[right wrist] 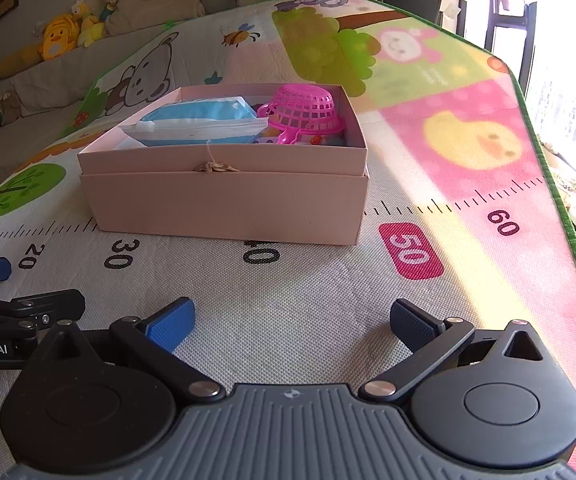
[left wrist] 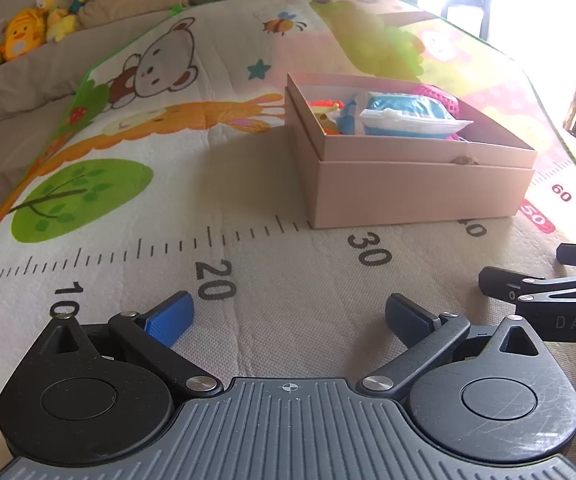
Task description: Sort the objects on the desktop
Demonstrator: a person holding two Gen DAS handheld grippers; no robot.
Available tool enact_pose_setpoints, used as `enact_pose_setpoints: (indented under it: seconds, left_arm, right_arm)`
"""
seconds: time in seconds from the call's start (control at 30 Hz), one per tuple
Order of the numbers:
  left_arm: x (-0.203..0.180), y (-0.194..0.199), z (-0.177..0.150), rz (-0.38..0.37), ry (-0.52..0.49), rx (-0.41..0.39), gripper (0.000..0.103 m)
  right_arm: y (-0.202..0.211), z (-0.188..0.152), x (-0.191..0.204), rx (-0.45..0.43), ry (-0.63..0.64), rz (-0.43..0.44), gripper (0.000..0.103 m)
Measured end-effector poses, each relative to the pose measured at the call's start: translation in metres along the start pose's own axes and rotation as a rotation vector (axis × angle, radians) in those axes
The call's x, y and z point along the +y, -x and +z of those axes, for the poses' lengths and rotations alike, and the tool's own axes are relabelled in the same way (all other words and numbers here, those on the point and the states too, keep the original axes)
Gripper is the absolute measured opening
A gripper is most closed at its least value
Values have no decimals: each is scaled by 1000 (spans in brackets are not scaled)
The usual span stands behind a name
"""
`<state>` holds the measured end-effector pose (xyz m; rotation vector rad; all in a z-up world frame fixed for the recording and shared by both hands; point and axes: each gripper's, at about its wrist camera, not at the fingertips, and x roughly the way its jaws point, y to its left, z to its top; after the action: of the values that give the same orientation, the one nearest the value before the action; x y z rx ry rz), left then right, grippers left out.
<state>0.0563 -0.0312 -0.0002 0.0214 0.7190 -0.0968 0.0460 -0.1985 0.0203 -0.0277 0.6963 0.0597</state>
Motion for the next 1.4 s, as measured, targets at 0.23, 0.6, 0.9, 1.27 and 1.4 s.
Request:
enact_pose_setpoints:
  seconds: [0.23,0.6,0.9,1.27,1.4]
  left_arm:
    - [0,0,0,-5,4,-1,103]
    - [0,1,0,-6,5,-2,103]
    - [0,1,-1,-6,5,-1,103]
    - [0,1,0,-13,11,-4,103]
    - [0,1,0,-12,11,-3,103]
  right_arm:
    - [0,2,0,1,0,0,103]
    - [1,1,1,1,-1,0,103]
    - [1,2,1,1,-1,0,103]
    - [1,2,1,1,-1,1,103]
    - [1,1,1,1,-1,1,103]
